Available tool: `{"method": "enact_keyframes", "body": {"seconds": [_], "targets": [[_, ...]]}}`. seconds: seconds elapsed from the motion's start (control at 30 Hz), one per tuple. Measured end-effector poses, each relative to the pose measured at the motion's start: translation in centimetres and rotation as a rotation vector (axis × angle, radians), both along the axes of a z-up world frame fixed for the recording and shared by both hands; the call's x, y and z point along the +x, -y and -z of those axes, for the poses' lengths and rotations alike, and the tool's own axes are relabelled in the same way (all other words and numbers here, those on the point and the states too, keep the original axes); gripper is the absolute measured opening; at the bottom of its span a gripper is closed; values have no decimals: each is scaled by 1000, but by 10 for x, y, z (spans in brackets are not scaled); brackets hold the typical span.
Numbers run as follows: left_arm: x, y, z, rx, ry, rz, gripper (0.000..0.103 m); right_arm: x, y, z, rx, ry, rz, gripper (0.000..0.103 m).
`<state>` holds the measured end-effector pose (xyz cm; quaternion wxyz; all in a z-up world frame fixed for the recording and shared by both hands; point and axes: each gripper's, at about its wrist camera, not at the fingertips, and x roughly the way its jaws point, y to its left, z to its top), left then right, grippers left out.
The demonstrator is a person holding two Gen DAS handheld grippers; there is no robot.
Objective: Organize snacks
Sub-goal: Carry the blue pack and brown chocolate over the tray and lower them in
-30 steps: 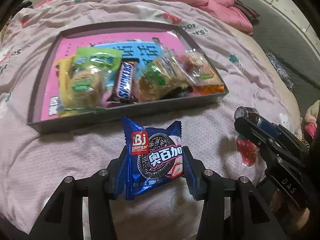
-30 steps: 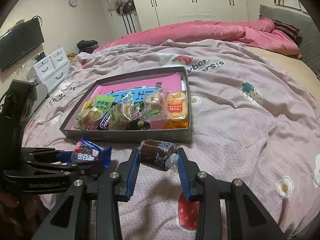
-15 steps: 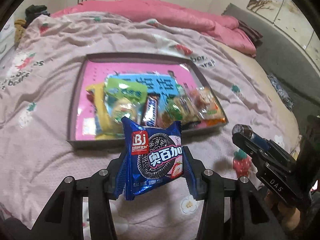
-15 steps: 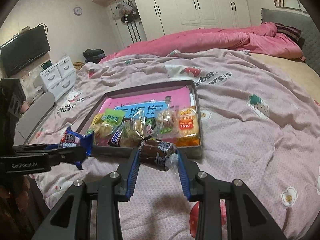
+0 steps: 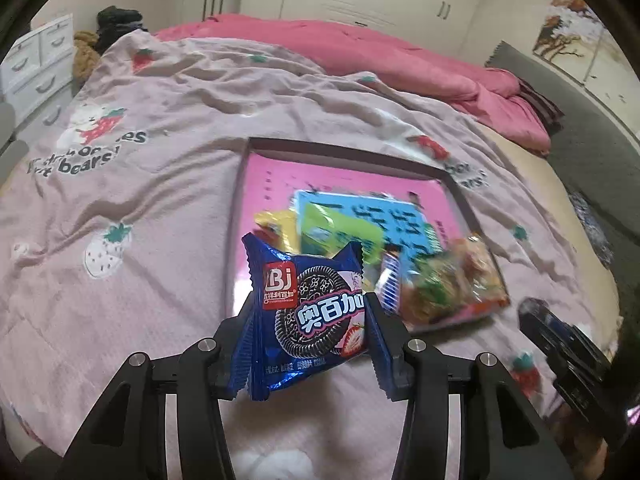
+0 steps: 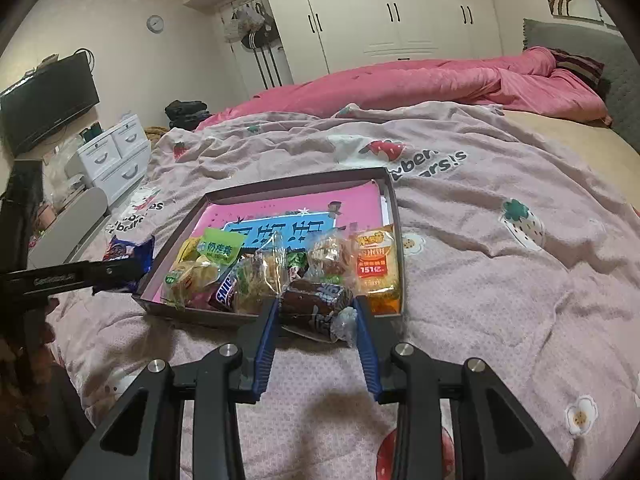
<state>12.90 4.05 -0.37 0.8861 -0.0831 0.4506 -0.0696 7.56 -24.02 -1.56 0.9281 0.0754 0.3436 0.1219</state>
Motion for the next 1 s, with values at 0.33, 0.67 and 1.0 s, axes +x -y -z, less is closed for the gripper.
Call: {"method": "enact_keyframes", "body": {"seconds": [0.33, 0.67, 1.0], "targets": [[23, 1, 23, 35, -20, -16, 51, 15, -10, 10, -22, -26, -29, 37], [32, 17, 37, 44, -33, 18, 51, 31, -22, 23, -48, -45, -54, 37], [36, 21, 41, 33, -26, 30, 51, 48, -21, 29, -62, -35, -44, 37]]}}
